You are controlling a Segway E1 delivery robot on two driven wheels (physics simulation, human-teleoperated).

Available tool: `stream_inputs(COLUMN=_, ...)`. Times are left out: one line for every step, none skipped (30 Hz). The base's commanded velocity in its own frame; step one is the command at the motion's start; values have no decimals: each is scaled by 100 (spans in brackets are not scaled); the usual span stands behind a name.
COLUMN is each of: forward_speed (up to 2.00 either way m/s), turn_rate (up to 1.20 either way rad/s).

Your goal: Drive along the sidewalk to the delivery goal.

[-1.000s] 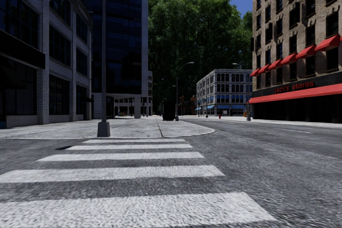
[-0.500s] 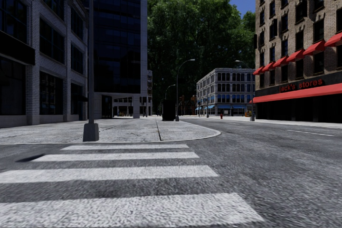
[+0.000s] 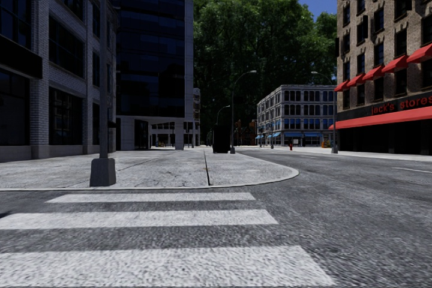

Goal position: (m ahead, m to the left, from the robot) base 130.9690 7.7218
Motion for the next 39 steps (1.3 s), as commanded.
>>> stream_inputs(forward_speed=200, turn_rate=84)
stream_inputs(forward_speed=200, turn_rate=0)
stream_inputs(forward_speed=200, turn_rate=0)
stream_inputs(forward_speed=200, turn_rate=0)
stream_inputs(forward_speed=200, turn_rate=0)
stream_inputs(forward_speed=200, turn_rate=0)
stream_inputs(forward_speed=200, turn_rate=0)
stream_inputs(forward_speed=200, turn_rate=0)
stream_inputs(forward_speed=200, turn_rate=38)
stream_inputs(forward_speed=200, turn_rate=40)
stream_inputs(forward_speed=200, turn_rate=41)
stream_inputs(forward_speed=200, turn_rate=41)
stream_inputs(forward_speed=200, turn_rate=0)
stream_inputs(forward_speed=200, turn_rate=0)
stream_inputs(forward_speed=200, turn_rate=0)
stream_inputs(forward_speed=200, turn_rate=0)
stream_inputs(forward_speed=200, turn_rate=0)
stream_inputs(forward_speed=200, turn_rate=6)
stream_inputs(forward_speed=200, turn_rate=26)
stream_inputs(forward_speed=200, turn_rate=42)
stream_inputs(forward_speed=200, turn_rate=46)
stream_inputs(forward_speed=200, turn_rate=32)
stream_inputs(forward_speed=200, turn_rate=14)
stream_inputs(forward_speed=200, turn_rate=9)
stream_inputs(forward_speed=200, turn_rate=10)
stream_inputs(forward_speed=200, turn_rate=52)
stream_inputs(forward_speed=200, turn_rate=61)
stream_inputs(forward_speed=200, turn_rate=62)
stream_inputs(forward_speed=200, turn_rate=48)
stream_inputs(forward_speed=200, turn_rate=48)
stream_inputs(forward_speed=200, turn_rate=4)
stream_inputs(forward_speed=200, turn_rate=0)
stream_inputs(forward_speed=200, turn_rate=0)
stream_inputs(forward_speed=200, turn_rate=0)
stream_inputs(forward_speed=200, turn_rate=1)
stream_inputs(forward_speed=200, turn_rate=39)
stream_inputs(forward_speed=200, turn_rate=46)
stream_inputs(forward_speed=200, turn_rate=48)
stream_inputs(forward_speed=200, turn_rate=48)
